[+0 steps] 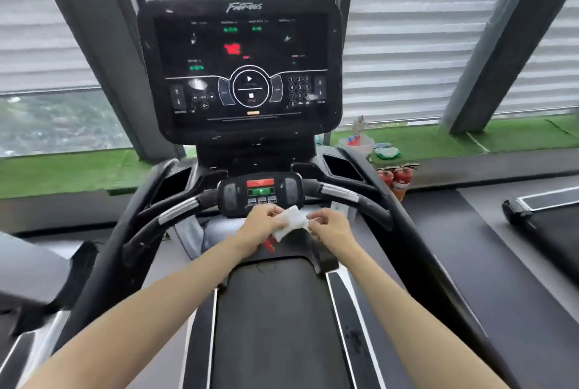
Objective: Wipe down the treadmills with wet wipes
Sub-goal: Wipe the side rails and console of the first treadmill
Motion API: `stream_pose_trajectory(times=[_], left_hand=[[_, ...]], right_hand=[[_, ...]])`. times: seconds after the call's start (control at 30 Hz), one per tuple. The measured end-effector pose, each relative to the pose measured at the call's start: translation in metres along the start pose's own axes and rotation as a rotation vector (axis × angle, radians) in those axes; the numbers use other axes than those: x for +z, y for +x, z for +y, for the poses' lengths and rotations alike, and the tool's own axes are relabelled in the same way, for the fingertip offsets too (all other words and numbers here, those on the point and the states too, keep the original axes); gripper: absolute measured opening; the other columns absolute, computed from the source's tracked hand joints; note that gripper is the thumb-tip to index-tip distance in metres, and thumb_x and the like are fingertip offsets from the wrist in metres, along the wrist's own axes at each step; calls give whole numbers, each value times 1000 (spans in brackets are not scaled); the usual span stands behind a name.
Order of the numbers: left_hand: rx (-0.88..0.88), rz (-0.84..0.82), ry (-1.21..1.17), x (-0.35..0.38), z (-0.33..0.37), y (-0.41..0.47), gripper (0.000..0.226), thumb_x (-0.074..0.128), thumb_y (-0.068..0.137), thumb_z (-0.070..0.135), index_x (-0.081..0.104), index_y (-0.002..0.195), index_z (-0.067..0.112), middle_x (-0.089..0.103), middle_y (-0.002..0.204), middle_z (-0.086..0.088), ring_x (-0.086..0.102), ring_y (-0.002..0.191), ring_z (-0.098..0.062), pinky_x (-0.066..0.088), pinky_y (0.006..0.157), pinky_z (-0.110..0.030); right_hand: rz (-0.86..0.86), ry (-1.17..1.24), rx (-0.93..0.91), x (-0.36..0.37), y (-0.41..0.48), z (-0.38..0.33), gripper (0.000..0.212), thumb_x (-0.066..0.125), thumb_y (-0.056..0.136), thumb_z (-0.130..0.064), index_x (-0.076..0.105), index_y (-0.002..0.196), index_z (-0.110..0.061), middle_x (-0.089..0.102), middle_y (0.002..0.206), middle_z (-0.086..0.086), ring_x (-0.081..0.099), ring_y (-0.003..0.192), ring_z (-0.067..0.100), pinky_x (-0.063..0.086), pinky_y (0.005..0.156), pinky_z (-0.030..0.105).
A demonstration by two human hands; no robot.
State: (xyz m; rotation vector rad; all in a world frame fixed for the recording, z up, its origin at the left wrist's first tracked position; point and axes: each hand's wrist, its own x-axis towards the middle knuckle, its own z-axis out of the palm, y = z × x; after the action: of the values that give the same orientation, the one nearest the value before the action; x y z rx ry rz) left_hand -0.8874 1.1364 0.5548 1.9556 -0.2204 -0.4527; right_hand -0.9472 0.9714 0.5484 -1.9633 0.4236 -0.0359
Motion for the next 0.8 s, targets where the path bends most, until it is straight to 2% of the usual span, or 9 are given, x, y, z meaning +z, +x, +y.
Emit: stream_pose_trajectory(times=[0.13,0.27,0.33,0.4,0.47,0.53,0.63,0.7,0.8], left_hand=[[87,143,-17,-23,20,42,16,63,83,-3,65,80,12,60,72,2,53,68,-11,43,57,-15],[124,229,-23,-36,44,87,8,63,85,1,64,88,8,60,75,3,53,65,-7,40,54,-10],[109,271,-13,-46,50,110,6,64,85,5,65,88,10,62,80,3,55,69,-8,42,60,-14],[93,291,40,-55,53,132,6,67,85,9,65,85,15,63,82,2,56,73,-11,42,65,-20],[67,278,135,-61,54,152,4,67,84,11,66,85,15,66,83,-2,57,74,-13,42,65,-22],[62,238,245,-60,58,169,4,67,84,14,68,87,13,69,84,-7,61,74,-17,43,65,-24],[80,127,417,-47,60,194,2,65,84,18,67,83,19,68,80,-4,63,74,-22,44,64,-28],[227,48,708,-36,56,212,9,59,86,11,65,86,17,61,86,3,61,80,-22,43,65,-29],[793,-38,1237,-27,52,238,18,56,73,-2,64,80,12,58,80,-2,59,74,-22,47,59,-29]], right_hand=[[53,-113,-118,-4,41,-11,20,55,87,-4,66,89,-21,64,78,-2,62,76,16,48,75,26],[152,-124,-154,-26,94,-16,21,53,90,-1,68,96,-14,62,78,-5,59,72,8,38,61,4],[129,-118,-156,-33,123,-16,21,51,91,-1,67,98,-14,60,80,-5,54,66,2,37,56,2],[88,-155,-168,-33,150,-16,23,51,91,-3,68,101,-14,63,86,-3,56,70,5,39,59,3],[39,-169,-161,-30,171,-14,25,50,90,-5,69,103,-14,64,92,-4,60,81,10,44,68,10],[-24,-192,-151,-27,187,-9,27,49,91,-7,68,109,-12,66,101,-2,61,96,15,50,84,26],[-97,-298,-154,-26,202,-2,33,48,92,-11,65,120,-13,65,118,3,57,113,19,46,97,36],[-126,-375,-177,-24,210,2,36,47,93,-11,62,125,-13,62,127,1,52,121,20,42,100,33],[-121,-493,-244,-19,222,6,40,47,94,-9,57,132,-13,52,141,0,43,131,20,36,104,31]])
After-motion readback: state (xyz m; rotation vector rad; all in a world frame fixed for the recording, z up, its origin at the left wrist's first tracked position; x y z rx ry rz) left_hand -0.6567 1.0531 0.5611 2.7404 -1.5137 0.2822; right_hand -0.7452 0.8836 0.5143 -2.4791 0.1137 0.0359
